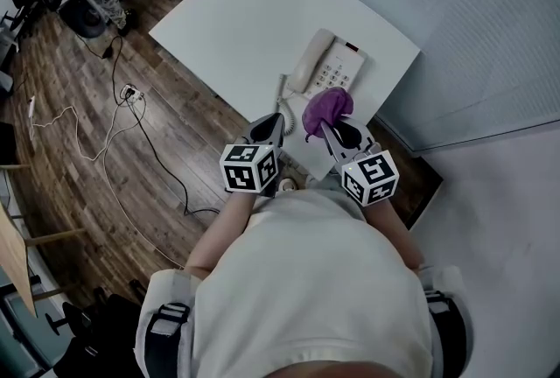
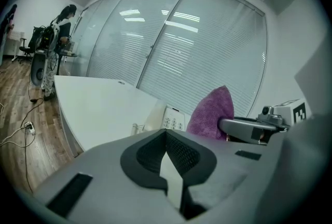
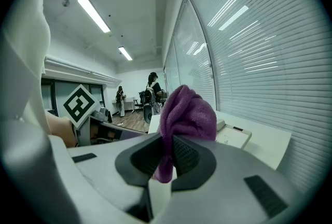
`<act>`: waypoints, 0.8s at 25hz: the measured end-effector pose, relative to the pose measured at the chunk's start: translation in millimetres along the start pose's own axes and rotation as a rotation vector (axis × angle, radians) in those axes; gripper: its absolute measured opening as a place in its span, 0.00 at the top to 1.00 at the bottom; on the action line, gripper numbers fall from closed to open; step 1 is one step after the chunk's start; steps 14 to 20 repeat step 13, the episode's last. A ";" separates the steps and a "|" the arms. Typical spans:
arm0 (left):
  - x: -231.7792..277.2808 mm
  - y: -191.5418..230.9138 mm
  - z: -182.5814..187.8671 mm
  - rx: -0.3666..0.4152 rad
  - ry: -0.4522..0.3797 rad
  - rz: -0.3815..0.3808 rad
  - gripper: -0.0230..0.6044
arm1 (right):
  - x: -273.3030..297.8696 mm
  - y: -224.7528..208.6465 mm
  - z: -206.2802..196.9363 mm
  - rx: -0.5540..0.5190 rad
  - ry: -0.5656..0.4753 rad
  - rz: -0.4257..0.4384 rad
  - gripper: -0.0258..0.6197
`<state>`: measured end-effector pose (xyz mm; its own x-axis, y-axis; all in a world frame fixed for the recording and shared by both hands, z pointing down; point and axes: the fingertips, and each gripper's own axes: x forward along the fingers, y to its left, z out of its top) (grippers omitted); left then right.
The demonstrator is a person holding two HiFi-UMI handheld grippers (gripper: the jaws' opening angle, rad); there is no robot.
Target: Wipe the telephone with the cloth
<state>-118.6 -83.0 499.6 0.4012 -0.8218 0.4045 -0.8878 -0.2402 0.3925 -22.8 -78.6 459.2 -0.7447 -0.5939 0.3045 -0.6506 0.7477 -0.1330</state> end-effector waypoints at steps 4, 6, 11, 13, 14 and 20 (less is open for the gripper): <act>3.5 -0.1 -0.5 -0.002 0.004 0.002 0.93 | 0.9 -4.5 0.1 0.002 0.000 -0.001 0.89; 5.3 0.0 -0.6 -0.009 0.006 0.002 0.93 | 2.1 -5.3 -0.4 -0.002 0.001 0.002 0.89; 5.4 -1.9 -0.3 -0.010 0.005 0.001 0.93 | 2.3 -2.7 -1.0 -0.011 0.002 0.013 0.89; 4.3 -2.8 -0.6 -0.010 0.006 0.000 0.93 | 1.8 -1.0 -1.1 -0.013 0.002 0.015 0.89; 4.3 -2.8 -0.6 -0.010 0.006 0.000 0.93 | 1.8 -1.0 -1.1 -0.013 0.002 0.015 0.89; 4.3 -2.8 -0.6 -0.010 0.006 0.000 0.93 | 1.8 -1.0 -1.1 -0.013 0.002 0.015 0.89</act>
